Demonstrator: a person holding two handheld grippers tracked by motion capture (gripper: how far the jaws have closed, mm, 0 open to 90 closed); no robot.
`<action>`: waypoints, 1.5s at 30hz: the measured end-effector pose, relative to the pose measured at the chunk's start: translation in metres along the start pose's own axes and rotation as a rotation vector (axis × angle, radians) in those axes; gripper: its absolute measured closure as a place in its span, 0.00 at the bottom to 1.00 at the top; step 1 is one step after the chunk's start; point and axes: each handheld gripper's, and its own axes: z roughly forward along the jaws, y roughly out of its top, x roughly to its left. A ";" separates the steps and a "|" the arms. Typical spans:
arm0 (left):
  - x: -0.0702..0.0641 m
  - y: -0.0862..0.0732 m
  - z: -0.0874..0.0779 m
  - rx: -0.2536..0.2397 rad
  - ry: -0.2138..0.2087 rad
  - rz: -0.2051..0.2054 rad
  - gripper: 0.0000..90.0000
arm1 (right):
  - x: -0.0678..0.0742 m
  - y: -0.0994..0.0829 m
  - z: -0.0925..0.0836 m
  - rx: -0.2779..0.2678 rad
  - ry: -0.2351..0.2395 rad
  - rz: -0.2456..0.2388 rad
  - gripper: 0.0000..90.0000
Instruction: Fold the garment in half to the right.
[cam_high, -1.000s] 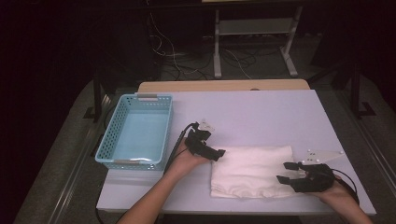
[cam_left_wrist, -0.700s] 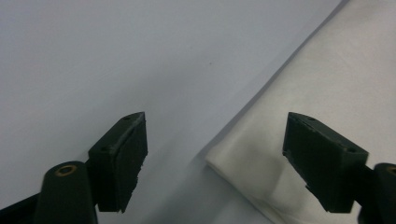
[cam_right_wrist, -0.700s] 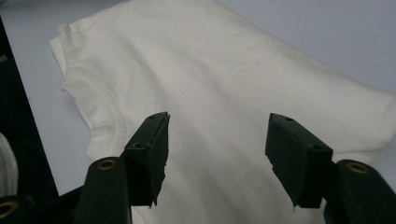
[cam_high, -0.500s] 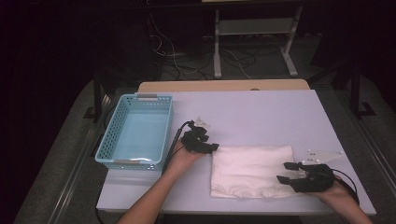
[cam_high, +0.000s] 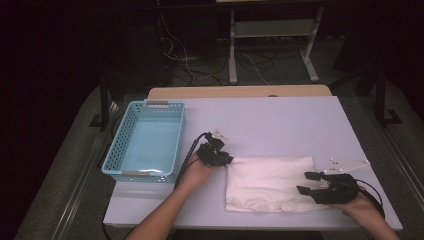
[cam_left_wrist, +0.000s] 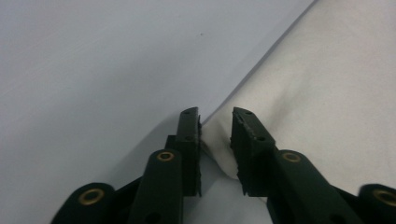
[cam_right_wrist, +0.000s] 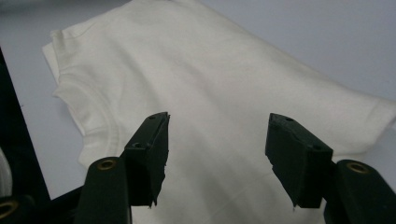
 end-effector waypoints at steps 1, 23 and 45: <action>0.000 0.000 0.000 0.002 -0.008 -0.002 0.85 | -0.001 0.001 0.000 -0.001 -0.003 0.005 0.43; 0.000 -0.001 0.001 -0.003 -0.021 0.002 0.92 | -0.040 0.036 0.017 -0.018 -0.117 0.053 0.43; -0.001 -0.001 0.001 -0.005 -0.017 0.005 0.92 | -0.081 0.031 0.038 0.042 -0.192 0.164 0.58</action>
